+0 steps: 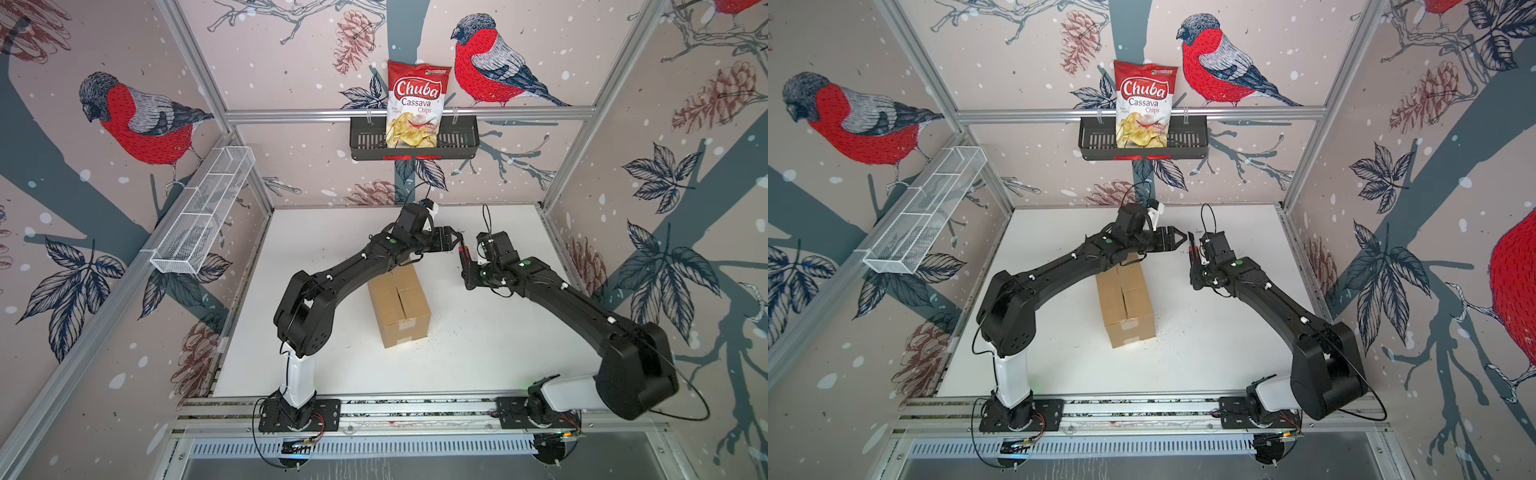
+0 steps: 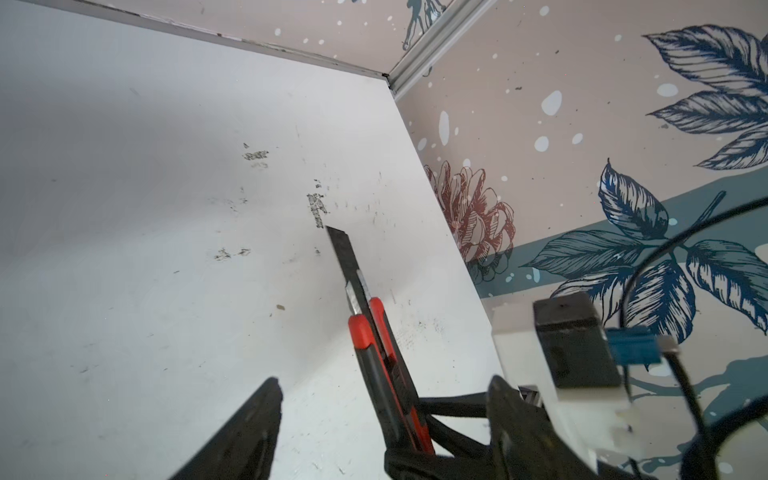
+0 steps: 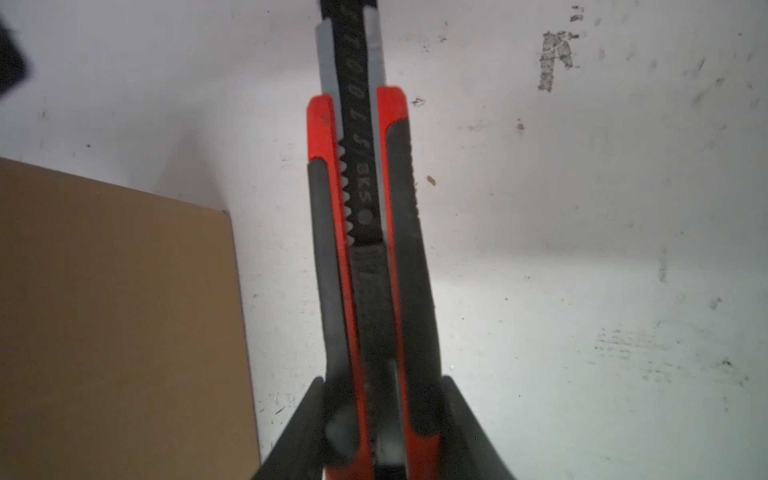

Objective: Unpack the express box

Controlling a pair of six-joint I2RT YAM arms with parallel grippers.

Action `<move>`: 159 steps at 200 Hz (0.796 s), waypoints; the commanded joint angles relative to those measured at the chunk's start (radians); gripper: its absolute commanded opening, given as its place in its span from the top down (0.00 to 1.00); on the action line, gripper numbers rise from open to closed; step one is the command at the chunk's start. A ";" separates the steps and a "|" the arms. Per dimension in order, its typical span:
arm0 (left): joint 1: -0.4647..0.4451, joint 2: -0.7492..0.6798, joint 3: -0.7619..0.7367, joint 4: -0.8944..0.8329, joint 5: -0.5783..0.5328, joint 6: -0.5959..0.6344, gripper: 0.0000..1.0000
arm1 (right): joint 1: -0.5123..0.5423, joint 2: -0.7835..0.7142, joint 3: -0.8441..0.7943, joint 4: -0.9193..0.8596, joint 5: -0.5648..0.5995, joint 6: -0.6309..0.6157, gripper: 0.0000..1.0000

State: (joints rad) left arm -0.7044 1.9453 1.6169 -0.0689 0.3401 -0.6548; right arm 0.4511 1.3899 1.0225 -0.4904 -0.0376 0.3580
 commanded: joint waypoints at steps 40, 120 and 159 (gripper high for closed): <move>-0.036 0.043 0.004 0.071 0.002 -0.032 0.31 | 0.008 -0.071 0.005 0.000 -0.037 -0.007 0.84; -0.056 0.089 -0.002 0.164 0.041 -0.105 0.47 | 0.011 -0.088 0.011 0.035 -0.078 0.002 0.84; -0.058 0.108 0.001 0.212 0.065 -0.138 0.56 | 0.022 -0.078 0.014 0.054 -0.087 0.008 0.84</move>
State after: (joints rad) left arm -0.7609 2.0418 1.6142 0.0624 0.3759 -0.7620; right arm 0.4667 1.3094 1.0283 -0.4751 -0.1081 0.3656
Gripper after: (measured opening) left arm 0.471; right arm 0.329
